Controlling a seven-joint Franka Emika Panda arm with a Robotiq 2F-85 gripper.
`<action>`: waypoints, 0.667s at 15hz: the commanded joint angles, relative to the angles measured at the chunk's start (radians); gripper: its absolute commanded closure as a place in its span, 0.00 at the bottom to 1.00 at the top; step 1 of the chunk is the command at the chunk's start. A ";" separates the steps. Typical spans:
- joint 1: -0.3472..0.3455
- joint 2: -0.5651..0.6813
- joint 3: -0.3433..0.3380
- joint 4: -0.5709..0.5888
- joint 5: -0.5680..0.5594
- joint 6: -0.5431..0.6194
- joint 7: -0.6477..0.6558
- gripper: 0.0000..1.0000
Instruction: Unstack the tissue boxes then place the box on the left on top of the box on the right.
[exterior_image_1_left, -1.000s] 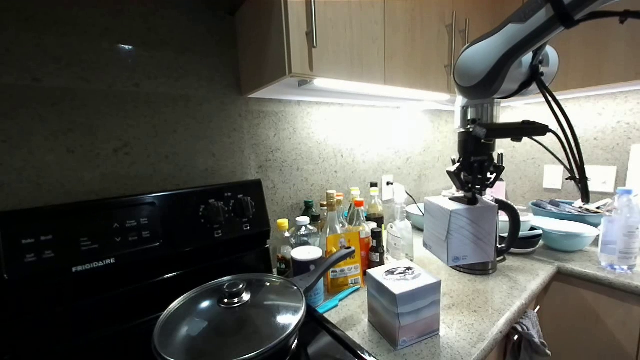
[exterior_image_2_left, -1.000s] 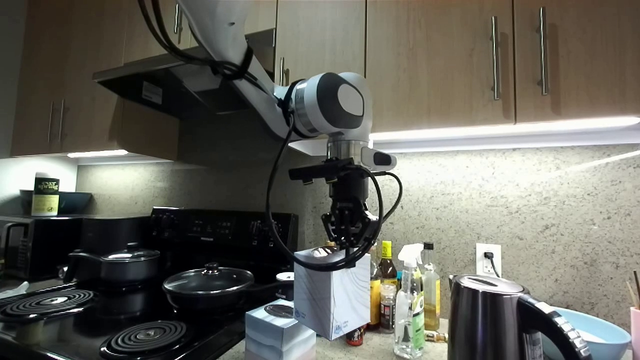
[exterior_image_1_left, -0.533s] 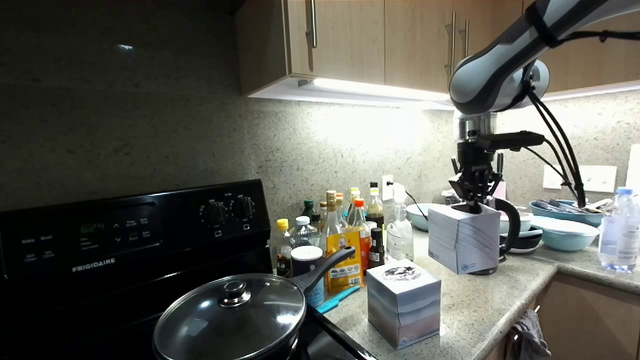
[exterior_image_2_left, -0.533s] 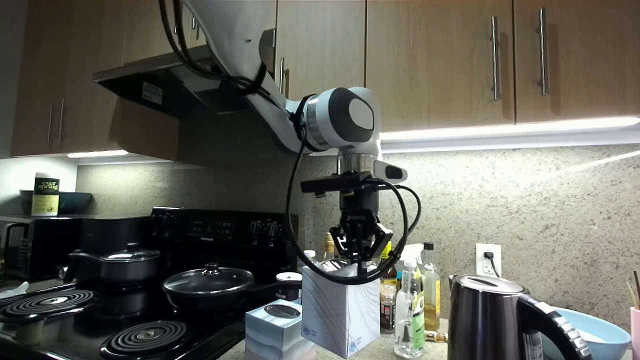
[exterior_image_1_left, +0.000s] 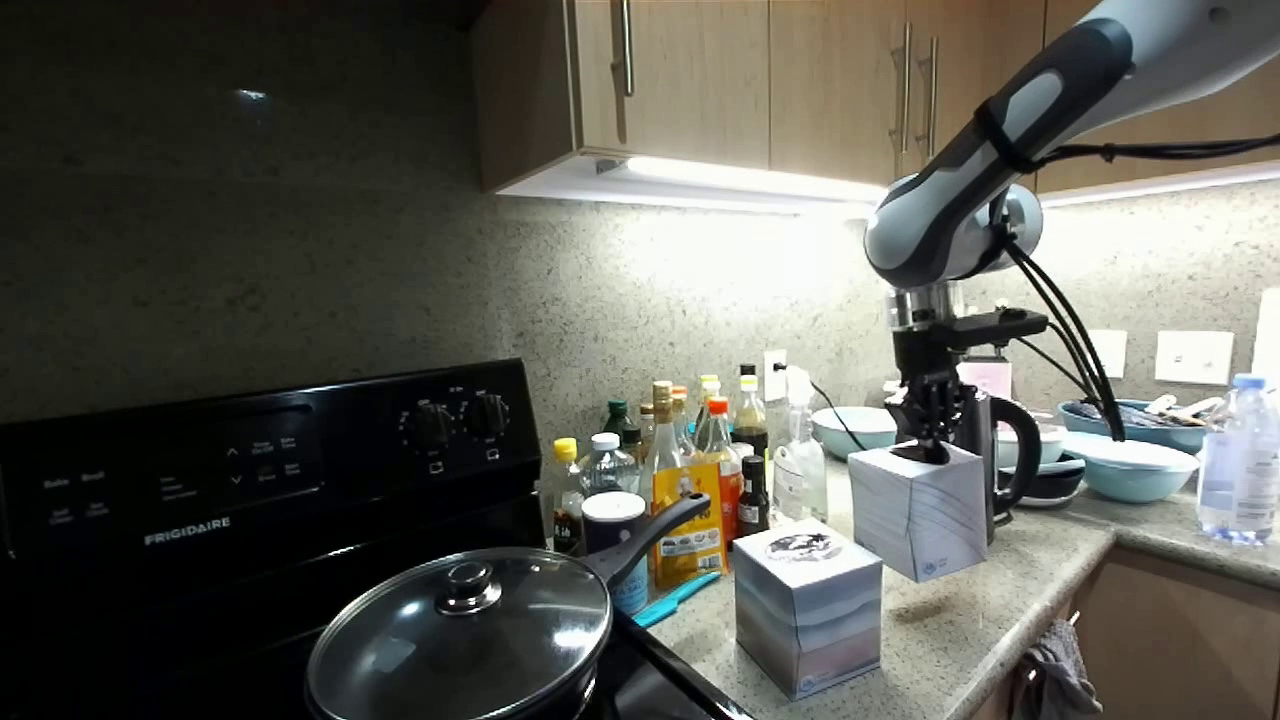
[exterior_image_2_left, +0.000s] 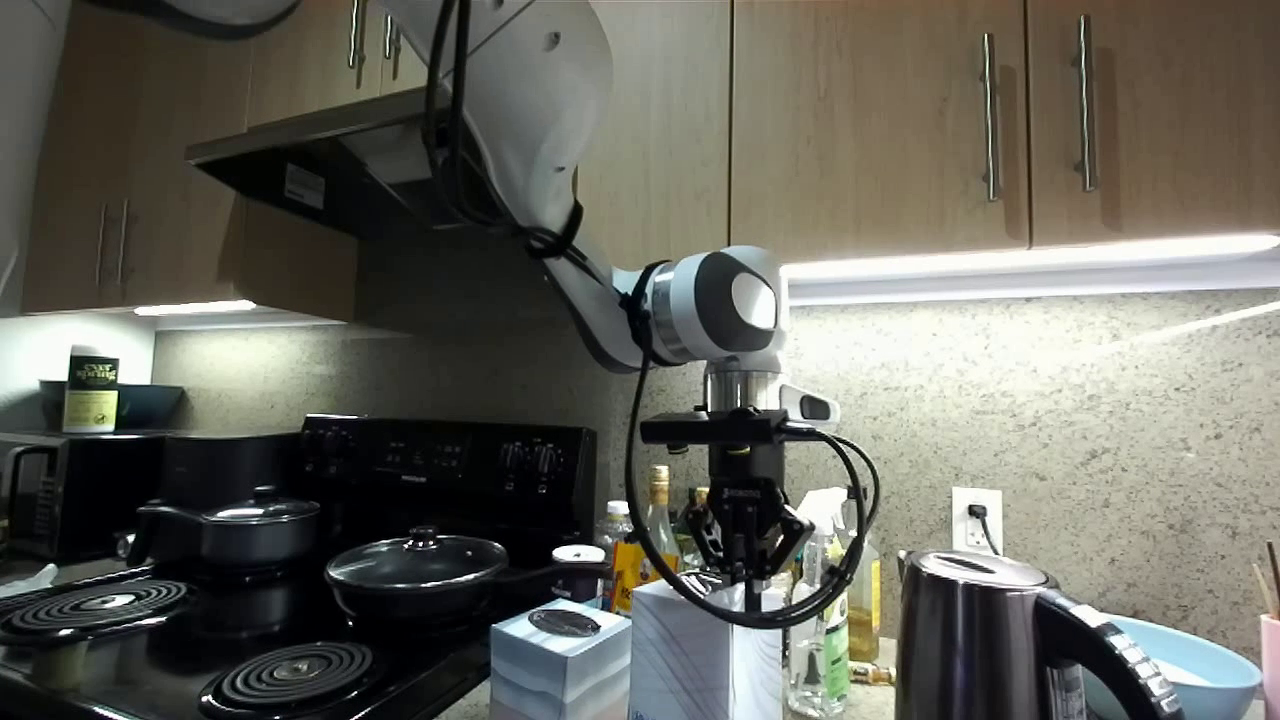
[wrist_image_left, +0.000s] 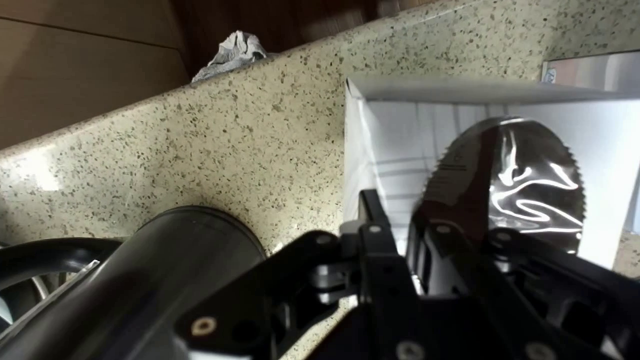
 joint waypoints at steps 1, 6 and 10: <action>-0.011 0.061 0.007 0.032 0.024 0.035 -0.024 0.96; -0.011 0.107 0.009 0.035 0.016 0.119 -0.018 0.96; -0.013 0.130 0.008 0.042 0.017 0.145 -0.011 0.64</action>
